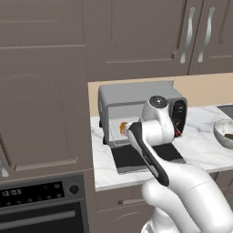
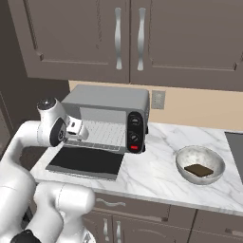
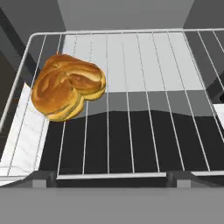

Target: Pick up the heated bread from the toaster oven and place it in the bowl. Then move the bread bowl to the dining counter.

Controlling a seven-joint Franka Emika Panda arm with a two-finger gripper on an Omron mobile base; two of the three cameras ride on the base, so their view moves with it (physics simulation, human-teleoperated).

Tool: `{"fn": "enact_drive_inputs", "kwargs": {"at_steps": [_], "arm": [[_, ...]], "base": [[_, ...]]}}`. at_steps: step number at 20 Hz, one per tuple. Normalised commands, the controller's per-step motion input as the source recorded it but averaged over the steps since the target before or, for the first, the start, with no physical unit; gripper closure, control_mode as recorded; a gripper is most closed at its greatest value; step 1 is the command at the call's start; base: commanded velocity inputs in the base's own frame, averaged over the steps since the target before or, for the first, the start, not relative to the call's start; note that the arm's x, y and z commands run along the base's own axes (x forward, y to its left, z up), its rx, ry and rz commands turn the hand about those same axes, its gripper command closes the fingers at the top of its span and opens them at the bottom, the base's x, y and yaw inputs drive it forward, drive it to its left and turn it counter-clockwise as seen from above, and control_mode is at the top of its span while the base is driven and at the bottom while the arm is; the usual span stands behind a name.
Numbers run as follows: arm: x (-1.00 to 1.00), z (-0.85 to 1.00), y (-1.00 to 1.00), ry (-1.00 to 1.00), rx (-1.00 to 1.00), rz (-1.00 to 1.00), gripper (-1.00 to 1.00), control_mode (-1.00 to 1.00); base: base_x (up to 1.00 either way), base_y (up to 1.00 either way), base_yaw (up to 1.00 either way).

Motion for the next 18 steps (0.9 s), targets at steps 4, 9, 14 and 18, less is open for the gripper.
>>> {"fn": "enact_drive_inputs", "kwargs": {"at_steps": [4, 9, 14, 18], "arm": [[0.47, 0.25, 0.4, 0.08, 0.0, -0.06, -1.0, -1.0], [0.39, 0.0, 0.14, 0.14, 0.01, -0.02, -1.0, -1.0], [0.28, -0.2, 0.12, 0.01, 0.0, 0.0, -1.0, -1.0], [0.18, -0.32, 0.14, 0.0, 0.0, -0.01, -1.0, -1.0]], "base": [[0.0, 0.0, 0.0], [0.0, 0.0, 0.0], [0.0, 0.0, 0.0], [0.0, 0.0, 0.0]]}}
